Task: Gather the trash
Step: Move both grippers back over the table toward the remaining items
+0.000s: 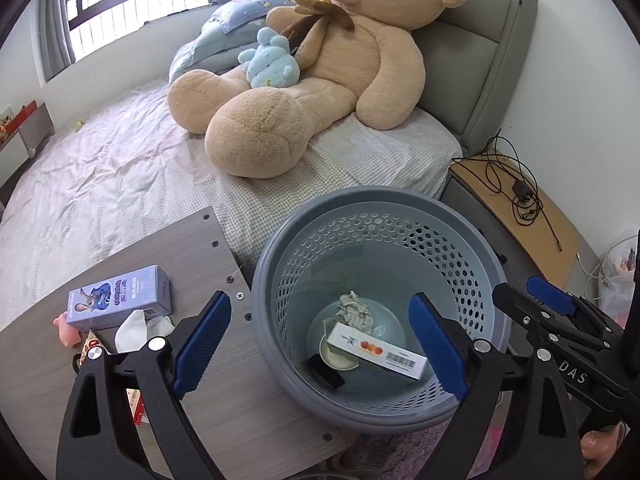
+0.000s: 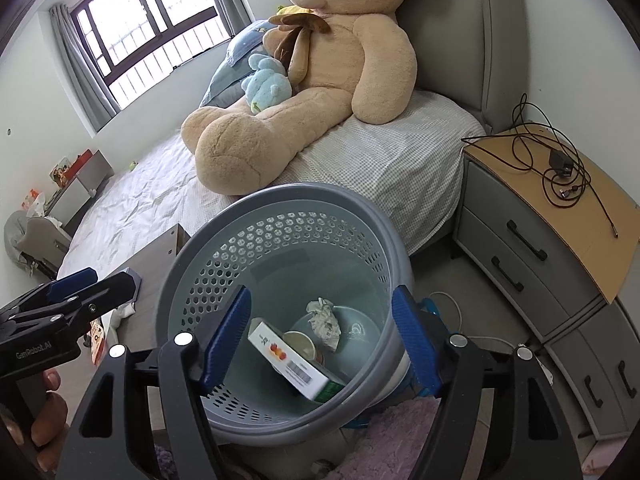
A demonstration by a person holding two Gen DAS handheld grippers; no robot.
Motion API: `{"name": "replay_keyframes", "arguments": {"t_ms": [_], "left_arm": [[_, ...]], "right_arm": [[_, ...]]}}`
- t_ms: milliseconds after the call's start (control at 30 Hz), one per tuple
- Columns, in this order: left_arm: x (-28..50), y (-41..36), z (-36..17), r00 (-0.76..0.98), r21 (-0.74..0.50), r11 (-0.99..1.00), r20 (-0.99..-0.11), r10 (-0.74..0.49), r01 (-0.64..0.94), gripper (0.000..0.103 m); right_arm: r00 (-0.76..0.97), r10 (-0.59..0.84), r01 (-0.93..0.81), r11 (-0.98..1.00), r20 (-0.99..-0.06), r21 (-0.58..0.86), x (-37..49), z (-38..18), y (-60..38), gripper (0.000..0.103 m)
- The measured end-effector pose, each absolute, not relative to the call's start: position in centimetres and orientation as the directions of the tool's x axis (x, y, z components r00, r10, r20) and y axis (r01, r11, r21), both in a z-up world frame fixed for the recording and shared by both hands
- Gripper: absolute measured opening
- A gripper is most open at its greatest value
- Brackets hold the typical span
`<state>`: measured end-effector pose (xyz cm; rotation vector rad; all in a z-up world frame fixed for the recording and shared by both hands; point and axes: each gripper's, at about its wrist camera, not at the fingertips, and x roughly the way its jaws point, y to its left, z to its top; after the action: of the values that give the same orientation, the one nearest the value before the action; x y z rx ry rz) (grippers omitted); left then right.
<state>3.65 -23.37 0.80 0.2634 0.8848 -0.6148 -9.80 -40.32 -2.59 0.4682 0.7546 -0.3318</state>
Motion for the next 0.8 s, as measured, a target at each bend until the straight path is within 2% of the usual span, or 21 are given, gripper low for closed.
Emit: {"name": "replay_keyframes", "arguments": {"t_ms": [467,800], "left_arm": [[3.7,-19.8,1.2,0.546,-0.014,0.851,-0.761,-0.35,0.526,0.091],[3.3,-15.1,0.5,0.576,-0.01,0.89,-0.759,-0.303,0.455,0.091]], "right_arm": [[0.689,-0.172,0.442,0.869,-0.704,0.222,-9.6,-1.7,-38.0,0.071],[0.702,-0.136,0.391,0.894,-0.699,0.219,-8.6,-2.3,-34.2,0.071]]}}
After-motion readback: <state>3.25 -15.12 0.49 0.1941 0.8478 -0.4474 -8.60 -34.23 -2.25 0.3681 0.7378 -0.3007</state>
